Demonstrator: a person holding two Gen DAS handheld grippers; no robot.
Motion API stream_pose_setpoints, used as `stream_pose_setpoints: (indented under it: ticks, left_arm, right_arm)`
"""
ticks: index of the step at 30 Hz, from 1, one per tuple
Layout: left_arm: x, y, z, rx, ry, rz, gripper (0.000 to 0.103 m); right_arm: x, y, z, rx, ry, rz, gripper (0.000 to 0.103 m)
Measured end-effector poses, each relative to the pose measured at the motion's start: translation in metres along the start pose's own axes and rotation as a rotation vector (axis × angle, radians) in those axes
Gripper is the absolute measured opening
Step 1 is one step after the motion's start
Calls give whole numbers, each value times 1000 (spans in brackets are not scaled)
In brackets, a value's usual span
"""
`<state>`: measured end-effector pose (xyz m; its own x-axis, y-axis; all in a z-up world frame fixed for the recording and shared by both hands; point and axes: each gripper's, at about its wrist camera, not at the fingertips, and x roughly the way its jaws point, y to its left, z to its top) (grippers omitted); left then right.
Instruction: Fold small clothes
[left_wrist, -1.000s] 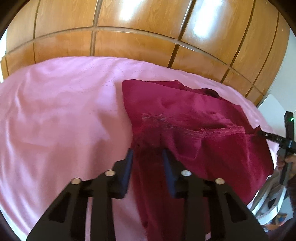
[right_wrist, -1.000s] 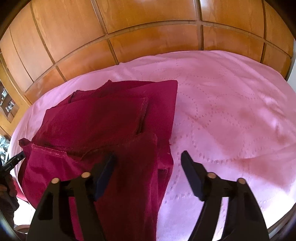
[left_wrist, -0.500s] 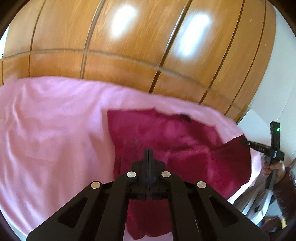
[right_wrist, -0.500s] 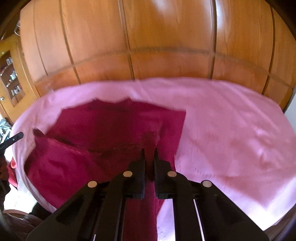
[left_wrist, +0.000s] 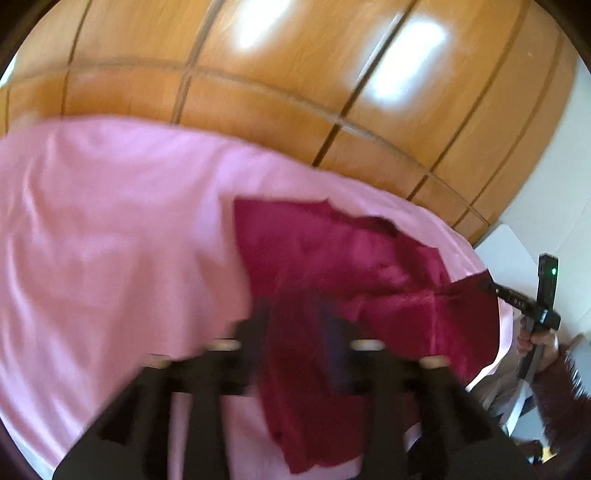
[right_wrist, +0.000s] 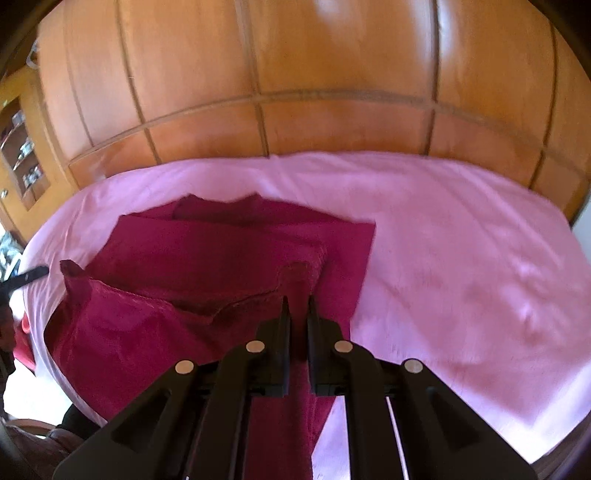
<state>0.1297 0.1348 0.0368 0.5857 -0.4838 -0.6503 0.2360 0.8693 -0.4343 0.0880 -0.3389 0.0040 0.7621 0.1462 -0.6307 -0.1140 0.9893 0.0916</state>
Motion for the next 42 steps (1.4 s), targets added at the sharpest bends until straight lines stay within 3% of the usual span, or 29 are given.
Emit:
stream_pose_setpoints:
  ticks: [1, 9, 10, 11, 12, 18, 22, 25, 31, 36, 38, 40, 41, 42]
  left_arm:
    - [3, 4, -5, -29, 9, -28, 62]
    - [46, 3, 0, -24, 21, -47, 62]
    - [54, 1, 2, -20, 37, -78, 46]
    - [57, 0, 3, -14, 54, -93, 16]
    - [59, -2, 3, -5, 65, -93, 7]
    - [3, -17, 17, 28, -92, -121, 6]
    - [-11, -25, 58, 31, -170, -103, 6]
    - [13, -28, 91, 36, -181, -28, 6]
    - [90, -20, 133, 47, -118, 145, 6]
    - [160, -4, 125, 66, 11, 286, 6]
    - [178, 7, 118, 52, 67, 309, 6]
    - [184, 11, 114, 46, 87, 316, 8]
    - [181, 12, 115, 42, 82, 316, 8]
    - [174, 11, 116, 35, 73, 307, 8]
  right_arm:
    - [0, -2, -2, 9, 6, -3, 6]
    - [6, -1, -4, 32, 21, -21, 7]
    - [5, -1, -4, 30, 22, -24, 7]
    - [5, 0, -3, 28, 23, -25, 7]
    - [2, 0, -3, 27, 23, -24, 7]
    - [-42, 1, 14, 18, -77, 1, 6]
    - [-44, -7, 47, 63, -161, 23, 6]
    - [-15, -15, 73, 107, -167, 2, 6]
    - [71, -38, 110, 186, -104, -91, 6]
    - [140, -50, 102, 210, 36, -148, 6]
    - [162, -54, 93, 212, 89, -153, 7]
    - [167, -56, 89, 213, 100, -150, 12]
    - [163, -56, 89, 214, 94, -150, 28]
    - [158, -58, 90, 219, 88, -136, 57]
